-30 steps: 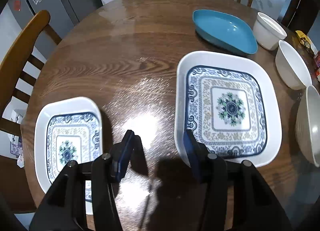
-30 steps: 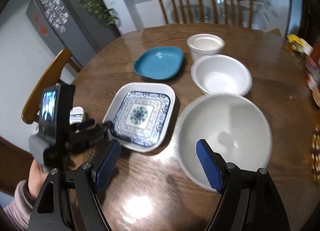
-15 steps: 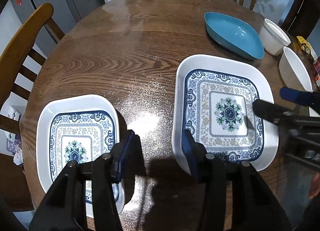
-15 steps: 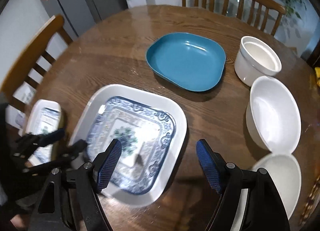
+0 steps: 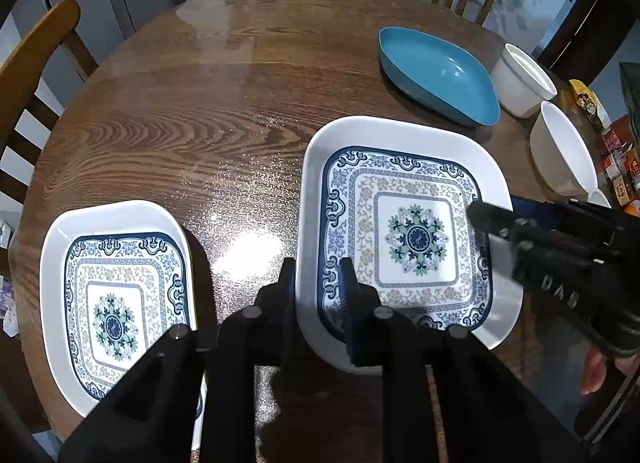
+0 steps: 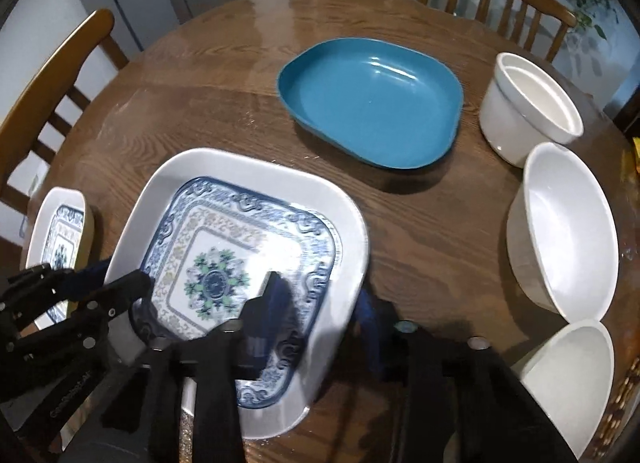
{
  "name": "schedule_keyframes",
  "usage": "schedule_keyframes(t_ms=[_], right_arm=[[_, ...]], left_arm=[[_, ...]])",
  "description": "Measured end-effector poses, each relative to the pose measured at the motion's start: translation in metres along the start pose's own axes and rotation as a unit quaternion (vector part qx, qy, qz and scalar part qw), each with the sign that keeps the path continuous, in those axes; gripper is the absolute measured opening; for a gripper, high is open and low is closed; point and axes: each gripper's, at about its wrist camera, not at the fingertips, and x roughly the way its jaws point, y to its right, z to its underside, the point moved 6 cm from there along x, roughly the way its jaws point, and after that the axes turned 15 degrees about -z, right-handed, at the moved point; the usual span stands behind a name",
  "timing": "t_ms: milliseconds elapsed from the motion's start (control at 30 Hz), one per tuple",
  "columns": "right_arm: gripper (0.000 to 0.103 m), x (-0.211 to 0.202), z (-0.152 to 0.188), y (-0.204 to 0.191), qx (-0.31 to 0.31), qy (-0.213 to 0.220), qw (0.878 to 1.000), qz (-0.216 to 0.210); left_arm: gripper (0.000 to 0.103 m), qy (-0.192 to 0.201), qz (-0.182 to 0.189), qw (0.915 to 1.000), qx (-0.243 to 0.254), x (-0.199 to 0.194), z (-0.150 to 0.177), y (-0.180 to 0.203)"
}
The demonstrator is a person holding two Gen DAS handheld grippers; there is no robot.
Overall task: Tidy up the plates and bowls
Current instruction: 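Lift the held plate and carry it over the first patterned plate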
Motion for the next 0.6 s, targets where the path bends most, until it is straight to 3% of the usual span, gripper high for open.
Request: schedule_keyframes(t_ms=[133, 333, 600], right_arm=[[0.013, -0.002, -0.001, 0.005, 0.006, 0.011, 1.0, 0.012], [0.012, -0.01, -0.003, 0.001, 0.008, 0.032, 0.999, 0.018], [0.011, -0.051, 0.002, -0.001, 0.016, 0.073, 0.997, 0.004]], left_arm=[[0.018, 0.002, -0.003, 1.0, -0.003, -0.001, 0.001, 0.002], [0.018, 0.008, -0.001, 0.9999, -0.008, -0.008, 0.008, 0.002], [0.018, 0.051, -0.006, 0.9987, -0.002, -0.049, 0.007, 0.003]])
